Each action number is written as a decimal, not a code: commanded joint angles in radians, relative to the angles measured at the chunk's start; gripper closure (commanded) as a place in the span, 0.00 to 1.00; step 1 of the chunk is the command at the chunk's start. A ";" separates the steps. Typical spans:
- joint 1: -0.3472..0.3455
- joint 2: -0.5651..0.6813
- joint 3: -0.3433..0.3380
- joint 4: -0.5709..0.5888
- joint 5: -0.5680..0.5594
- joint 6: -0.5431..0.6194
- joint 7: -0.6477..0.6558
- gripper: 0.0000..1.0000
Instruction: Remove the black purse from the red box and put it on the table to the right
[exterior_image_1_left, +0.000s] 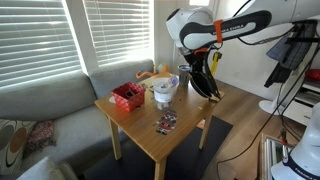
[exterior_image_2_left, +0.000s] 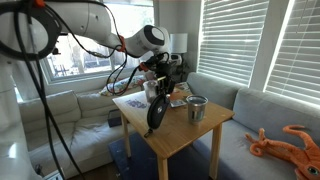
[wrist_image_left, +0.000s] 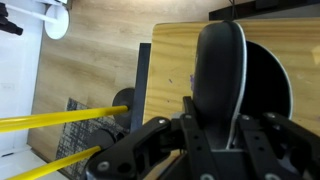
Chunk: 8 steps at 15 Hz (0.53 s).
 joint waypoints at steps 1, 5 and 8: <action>0.011 0.115 -0.003 0.135 -0.027 -0.088 -0.022 0.63; 0.020 0.162 -0.020 0.213 -0.063 -0.075 0.051 0.47; 0.021 0.108 -0.021 0.250 -0.038 -0.007 0.122 0.27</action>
